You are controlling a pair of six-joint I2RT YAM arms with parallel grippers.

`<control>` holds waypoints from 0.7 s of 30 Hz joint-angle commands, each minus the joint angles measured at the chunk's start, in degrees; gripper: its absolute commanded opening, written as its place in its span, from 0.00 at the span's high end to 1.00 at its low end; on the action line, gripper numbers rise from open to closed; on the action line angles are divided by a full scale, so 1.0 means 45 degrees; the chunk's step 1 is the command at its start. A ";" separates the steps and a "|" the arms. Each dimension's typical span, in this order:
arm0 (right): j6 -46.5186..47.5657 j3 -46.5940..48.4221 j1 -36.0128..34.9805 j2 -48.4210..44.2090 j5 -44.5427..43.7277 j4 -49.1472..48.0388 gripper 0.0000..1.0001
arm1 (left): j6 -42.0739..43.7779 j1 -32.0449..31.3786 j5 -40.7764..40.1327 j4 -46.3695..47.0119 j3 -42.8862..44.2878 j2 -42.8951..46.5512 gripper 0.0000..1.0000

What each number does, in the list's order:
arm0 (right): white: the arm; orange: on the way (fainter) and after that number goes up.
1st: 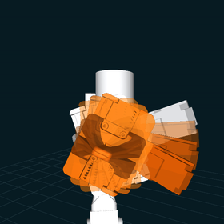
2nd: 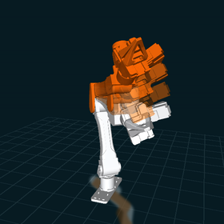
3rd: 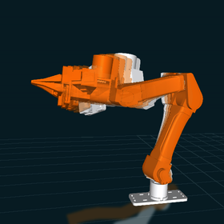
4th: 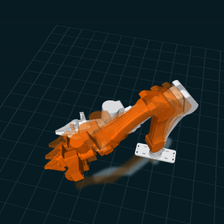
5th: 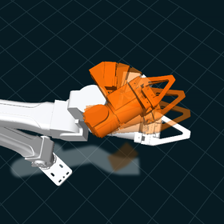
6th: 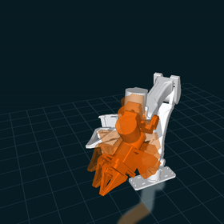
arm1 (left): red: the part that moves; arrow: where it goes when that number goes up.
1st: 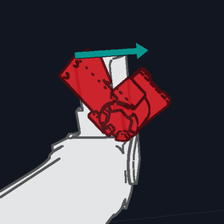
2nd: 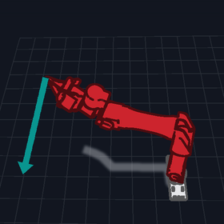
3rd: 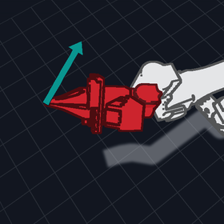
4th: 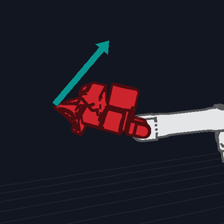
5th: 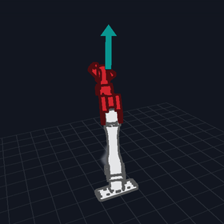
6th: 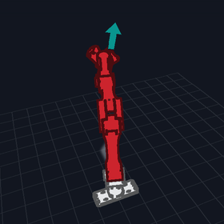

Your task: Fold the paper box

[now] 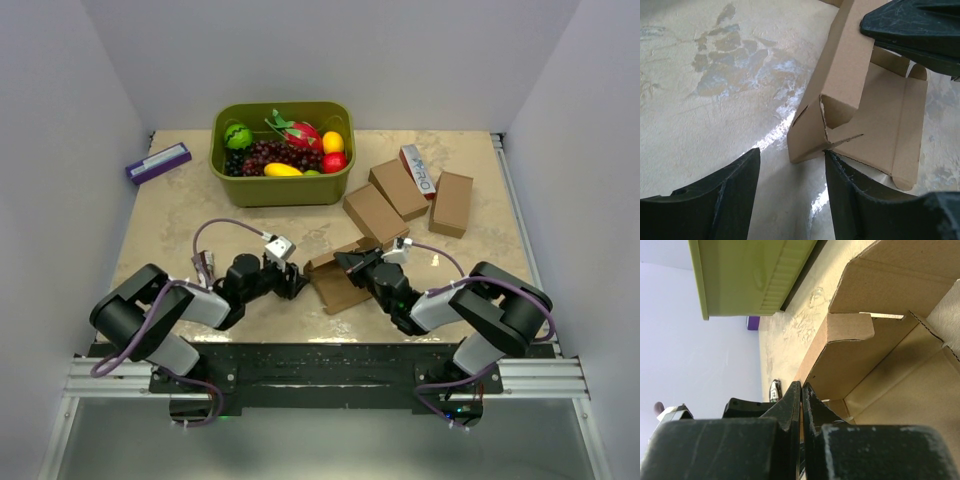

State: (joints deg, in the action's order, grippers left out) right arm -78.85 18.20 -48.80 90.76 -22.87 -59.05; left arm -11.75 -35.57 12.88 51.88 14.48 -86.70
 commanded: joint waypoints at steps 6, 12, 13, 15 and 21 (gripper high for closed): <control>0.0588 -0.0508 -0.0094 0.0378 0.0083 0.1325 1.00 | 0.0521 -0.0298 -0.0187 0.2338 0.0512 -0.0597 0.44; 0.0569 -0.0508 -0.0094 0.0436 0.0142 0.1266 1.00 | 0.0657 -0.0668 -0.0714 0.3159 0.0668 -0.1222 0.48; 0.0569 -0.0508 -0.0094 0.0436 0.0142 0.1266 1.00 | 0.0677 -0.0747 -0.0986 0.3237 0.0708 -0.1281 0.49; 0.0569 -0.0508 -0.0094 0.0436 0.0142 0.1266 1.00 | 0.0755 -0.0980 -0.1299 0.3373 0.0689 -0.1320 0.52; 0.0569 -0.0469 -0.0094 0.0495 0.0161 0.1286 1.00 | 0.0171 -0.1683 -0.2843 0.3238 0.0942 -0.1593 0.67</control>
State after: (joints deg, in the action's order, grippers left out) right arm -78.83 17.76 -48.77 90.76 -22.87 -59.77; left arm -10.13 -41.47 6.57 61.45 16.03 -92.84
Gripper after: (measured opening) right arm 0.010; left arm 0.352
